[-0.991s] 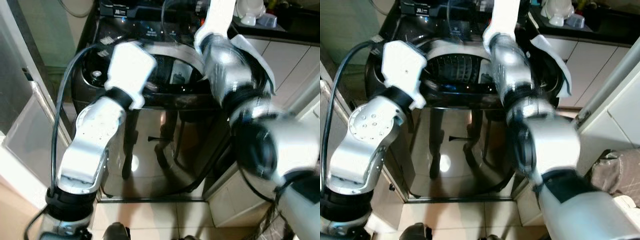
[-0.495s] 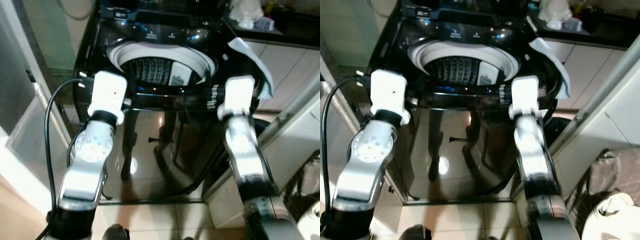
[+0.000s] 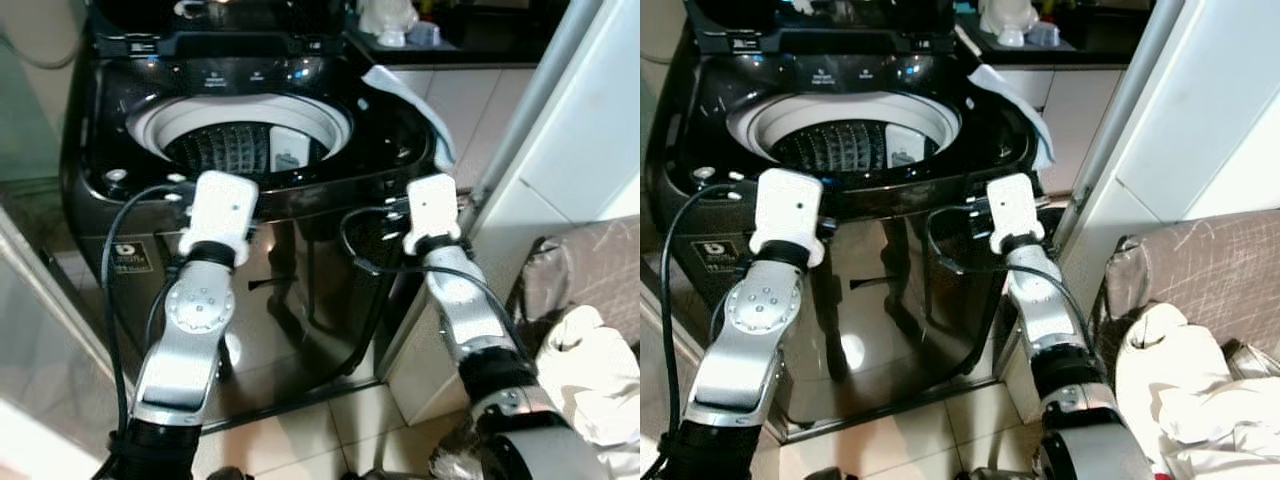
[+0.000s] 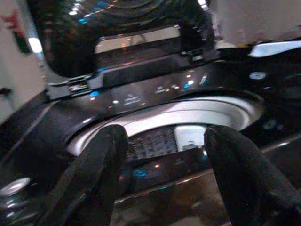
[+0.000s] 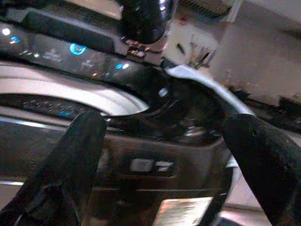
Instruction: Clothes washing
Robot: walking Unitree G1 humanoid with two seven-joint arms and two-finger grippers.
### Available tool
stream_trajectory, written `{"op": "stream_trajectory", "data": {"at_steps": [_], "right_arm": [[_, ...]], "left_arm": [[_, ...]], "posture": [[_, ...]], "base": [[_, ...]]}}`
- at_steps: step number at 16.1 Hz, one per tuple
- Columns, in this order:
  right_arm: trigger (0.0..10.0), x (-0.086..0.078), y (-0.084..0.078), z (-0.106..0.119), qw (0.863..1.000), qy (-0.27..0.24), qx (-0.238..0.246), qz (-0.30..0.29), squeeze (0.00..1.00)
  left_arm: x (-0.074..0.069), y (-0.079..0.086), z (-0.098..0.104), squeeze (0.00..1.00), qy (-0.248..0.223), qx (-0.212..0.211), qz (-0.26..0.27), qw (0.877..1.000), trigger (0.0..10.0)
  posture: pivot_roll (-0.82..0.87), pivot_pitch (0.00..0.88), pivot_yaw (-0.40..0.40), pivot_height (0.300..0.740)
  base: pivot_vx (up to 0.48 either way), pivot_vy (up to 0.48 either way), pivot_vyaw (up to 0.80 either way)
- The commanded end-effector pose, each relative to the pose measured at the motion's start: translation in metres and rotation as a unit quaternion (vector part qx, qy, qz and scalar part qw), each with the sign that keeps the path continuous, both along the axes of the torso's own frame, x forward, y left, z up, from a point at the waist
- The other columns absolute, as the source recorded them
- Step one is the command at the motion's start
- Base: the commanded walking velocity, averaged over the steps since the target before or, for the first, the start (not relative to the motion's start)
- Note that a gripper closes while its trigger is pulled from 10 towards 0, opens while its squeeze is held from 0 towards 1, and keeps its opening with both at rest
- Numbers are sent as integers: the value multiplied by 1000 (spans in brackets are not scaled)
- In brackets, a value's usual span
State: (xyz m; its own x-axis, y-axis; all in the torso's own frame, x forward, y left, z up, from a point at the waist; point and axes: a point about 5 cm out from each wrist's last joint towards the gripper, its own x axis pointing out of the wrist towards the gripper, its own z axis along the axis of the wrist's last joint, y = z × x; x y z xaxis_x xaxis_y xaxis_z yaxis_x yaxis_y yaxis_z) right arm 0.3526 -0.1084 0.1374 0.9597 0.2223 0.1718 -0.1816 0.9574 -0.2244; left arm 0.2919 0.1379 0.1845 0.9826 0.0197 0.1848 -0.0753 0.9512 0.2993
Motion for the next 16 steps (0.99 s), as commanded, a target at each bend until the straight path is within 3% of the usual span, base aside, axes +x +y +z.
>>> {"op": "stream_trajectory", "data": {"at_steps": [1, 4, 13, 16], "right_arm": [[10000, 3, 4, 2, 1000, 6, 5, 12, 0], [10000, 5, 8, 1, 1000, 11, 3, 24, 0], [10000, 5, 5, -9, 999, 35, -8, 31, 0], [10000, 4, 8, -12, 998, 36, -12, 49, 0]], "left_arm": [[1, 0, -2, 0, 0, -4, 9, 1000, 10000], [3, -3, -3, 0, 1, -29, 6, 1000, 10000], [7, -6, -4, 0, 1, -39, -1, 999, 10000], [7, -8, -2, 0, -5, -38, -6, 999, 10000]], "posture": [[81, 6, -83, 740], [73, 6, -82, 740], [66, 6, -77, 740], [65, 7, -75, 740]], "base": [[-259, 0, 0], [0, 0, 0], [-333, 0, 0], [-106, 0, -590]]}}
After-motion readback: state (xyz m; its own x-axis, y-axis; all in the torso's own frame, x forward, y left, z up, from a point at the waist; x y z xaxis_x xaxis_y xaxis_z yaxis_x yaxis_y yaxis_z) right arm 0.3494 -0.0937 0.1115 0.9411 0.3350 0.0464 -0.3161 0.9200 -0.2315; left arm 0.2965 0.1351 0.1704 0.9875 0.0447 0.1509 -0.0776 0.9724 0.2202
